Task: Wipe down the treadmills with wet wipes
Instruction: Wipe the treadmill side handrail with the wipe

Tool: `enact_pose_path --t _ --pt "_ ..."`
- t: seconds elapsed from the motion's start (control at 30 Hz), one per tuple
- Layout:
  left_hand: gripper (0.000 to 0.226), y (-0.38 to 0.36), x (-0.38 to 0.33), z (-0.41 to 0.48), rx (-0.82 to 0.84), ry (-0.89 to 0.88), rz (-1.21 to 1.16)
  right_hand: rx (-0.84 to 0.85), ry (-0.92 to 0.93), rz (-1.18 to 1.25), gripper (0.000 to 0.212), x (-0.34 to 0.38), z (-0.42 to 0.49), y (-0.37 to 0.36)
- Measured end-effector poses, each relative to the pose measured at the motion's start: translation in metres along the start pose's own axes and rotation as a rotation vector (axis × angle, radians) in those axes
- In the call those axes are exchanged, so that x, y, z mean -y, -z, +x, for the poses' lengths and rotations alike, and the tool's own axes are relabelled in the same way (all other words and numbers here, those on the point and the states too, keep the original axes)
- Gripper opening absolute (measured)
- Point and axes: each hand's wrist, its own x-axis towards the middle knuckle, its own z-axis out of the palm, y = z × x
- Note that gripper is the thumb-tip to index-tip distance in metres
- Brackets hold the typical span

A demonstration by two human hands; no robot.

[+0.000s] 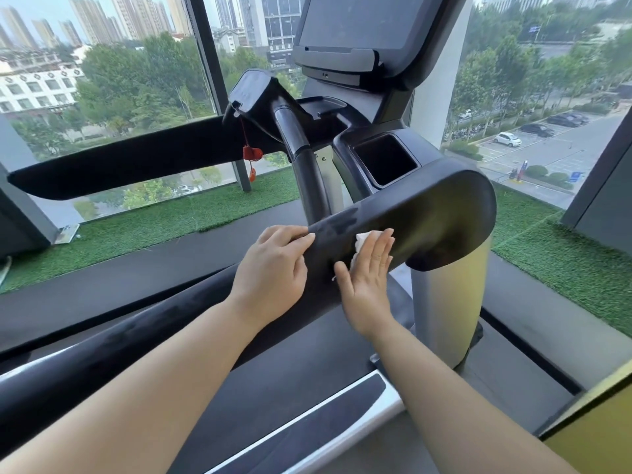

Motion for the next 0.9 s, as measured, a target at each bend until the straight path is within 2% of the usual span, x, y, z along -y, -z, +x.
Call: enact_pose_path --t 0.1,0.2,0.33,0.4,0.57,0.63,0.7,0.77,0.83,0.9 --pt "0.045 0.001 0.009 -0.007 0.002 -0.007 0.028 0.047 0.175 -0.101 0.076 -0.002 -0.021 -0.021" --pt "0.044 0.003 0.013 -0.007 0.022 -0.018 0.012 -0.038 0.269 -0.236 0.071 -0.027 -0.013 -0.017" --pt "0.042 0.002 0.014 -0.008 -0.009 -0.023 0.005 -0.085 0.059 -0.110 0.078 -0.026 0.003 -0.007" --pt "0.041 0.000 0.013 -0.009 -0.024 -0.029 0.010 -0.074 0.028 -0.037 0.081 -0.007 -0.004 -0.015" --pt "0.041 -0.003 0.011 -0.010 -0.032 -0.024 0.032 -0.059 0.361 -0.298 0.071 -0.024 -0.020 -0.027" --pt "0.042 -0.002 0.011 -0.010 -0.025 -0.024 0.040 -0.087 0.299 -0.320 0.070 -0.034 -0.011 -0.016" --pt "0.042 -0.002 0.010 -0.011 -0.028 -0.020 0.047 -0.078 0.102 -0.191 0.077 -0.028 -0.005 -0.010" --pt "0.043 -0.004 0.010 -0.011 -0.031 -0.013 0.048 -0.067 0.013 -0.063 0.085 -0.010 -0.008 -0.017" --pt "0.043 -0.005 0.010 -0.011 -0.037 -0.010 0.044 -0.041 0.074 -0.068 0.084 0.001 -0.020 -0.028" --pt "0.043 -0.005 0.011 -0.011 -0.039 -0.016 0.049 -0.024 0.225 -0.181 0.078 -0.007 -0.030 -0.034"
